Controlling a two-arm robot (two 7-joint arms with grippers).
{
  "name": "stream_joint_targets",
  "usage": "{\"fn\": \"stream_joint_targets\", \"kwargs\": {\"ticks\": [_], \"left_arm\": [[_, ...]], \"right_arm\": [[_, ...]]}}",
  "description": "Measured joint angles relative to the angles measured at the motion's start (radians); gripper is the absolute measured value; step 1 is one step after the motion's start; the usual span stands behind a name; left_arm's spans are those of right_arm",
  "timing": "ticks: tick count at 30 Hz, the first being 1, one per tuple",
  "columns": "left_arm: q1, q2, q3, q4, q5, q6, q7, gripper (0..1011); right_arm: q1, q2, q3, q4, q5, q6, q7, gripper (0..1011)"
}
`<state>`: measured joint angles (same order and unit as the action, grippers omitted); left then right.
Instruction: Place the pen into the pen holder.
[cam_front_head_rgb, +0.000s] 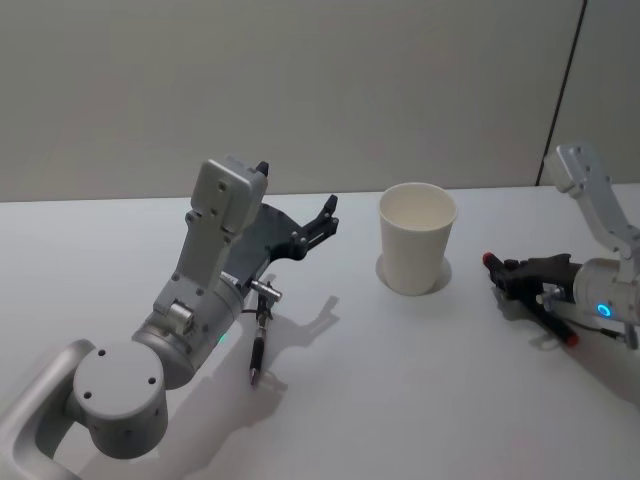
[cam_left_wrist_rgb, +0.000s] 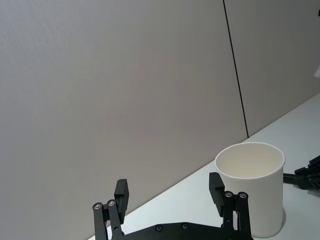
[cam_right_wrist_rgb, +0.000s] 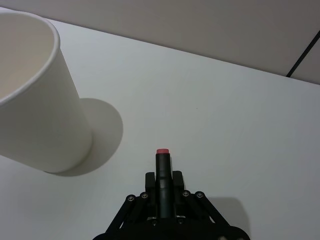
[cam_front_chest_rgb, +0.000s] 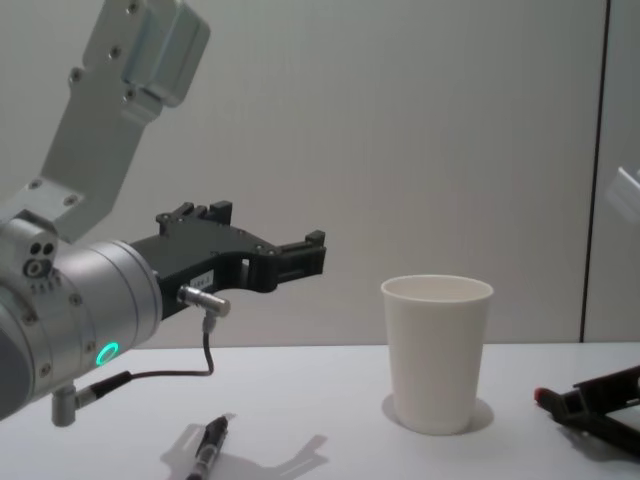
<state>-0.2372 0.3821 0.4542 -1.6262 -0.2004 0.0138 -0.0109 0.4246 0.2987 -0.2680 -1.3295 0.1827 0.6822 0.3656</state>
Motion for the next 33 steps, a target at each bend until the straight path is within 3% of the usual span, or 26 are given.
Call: {"fn": "stream_joint_targets", "kwargs": {"ticks": [16, 33], "left_arm": [[0.000, 0.000, 0.000, 0.000, 0.000, 0.000, 0.000, 1001], [0.000, 0.000, 0.000, 0.000, 0.000, 0.000, 0.000, 1001]], "right_arm": [[-0.001, 0.001, 0.000, -0.004, -0.002, -0.006, -0.009, 187], [-0.025, 0.005, 0.013, -0.061, -0.007, -0.135, -0.116, 187]]}}
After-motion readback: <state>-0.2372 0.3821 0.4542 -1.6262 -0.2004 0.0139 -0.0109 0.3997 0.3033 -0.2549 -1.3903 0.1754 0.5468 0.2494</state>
